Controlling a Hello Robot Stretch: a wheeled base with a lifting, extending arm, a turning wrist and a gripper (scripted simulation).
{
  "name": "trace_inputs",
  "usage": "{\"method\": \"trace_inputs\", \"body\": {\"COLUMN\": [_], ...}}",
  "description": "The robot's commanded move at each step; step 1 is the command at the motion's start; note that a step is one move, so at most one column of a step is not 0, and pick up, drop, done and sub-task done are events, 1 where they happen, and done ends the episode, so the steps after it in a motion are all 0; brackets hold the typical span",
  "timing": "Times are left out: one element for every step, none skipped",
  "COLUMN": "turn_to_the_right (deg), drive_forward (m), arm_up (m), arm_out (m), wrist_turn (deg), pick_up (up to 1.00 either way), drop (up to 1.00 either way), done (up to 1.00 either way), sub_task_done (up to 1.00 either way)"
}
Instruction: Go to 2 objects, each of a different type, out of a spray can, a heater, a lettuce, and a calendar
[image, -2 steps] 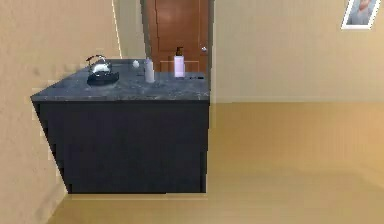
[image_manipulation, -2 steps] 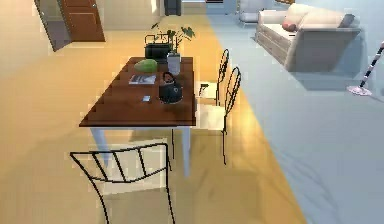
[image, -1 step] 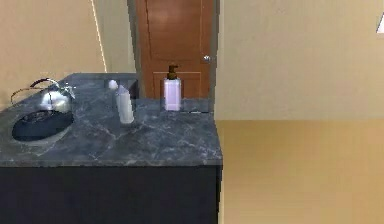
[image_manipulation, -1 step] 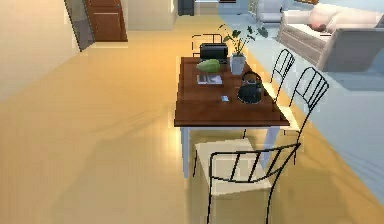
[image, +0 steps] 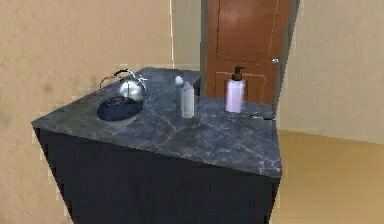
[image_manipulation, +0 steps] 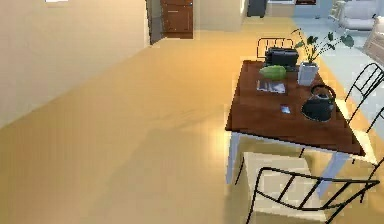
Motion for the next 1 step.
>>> {"method": "trace_inputs", "body": {"turn_to_the_right": [0.0], "drive_forward": [0.00], "arm_up": [0.00], "arm_out": [0.00], "wrist_turn": [0.0], "pick_up": [0.00], "drop": [0.00], "done": [1.00], "sub_task_done": [0.00]}}
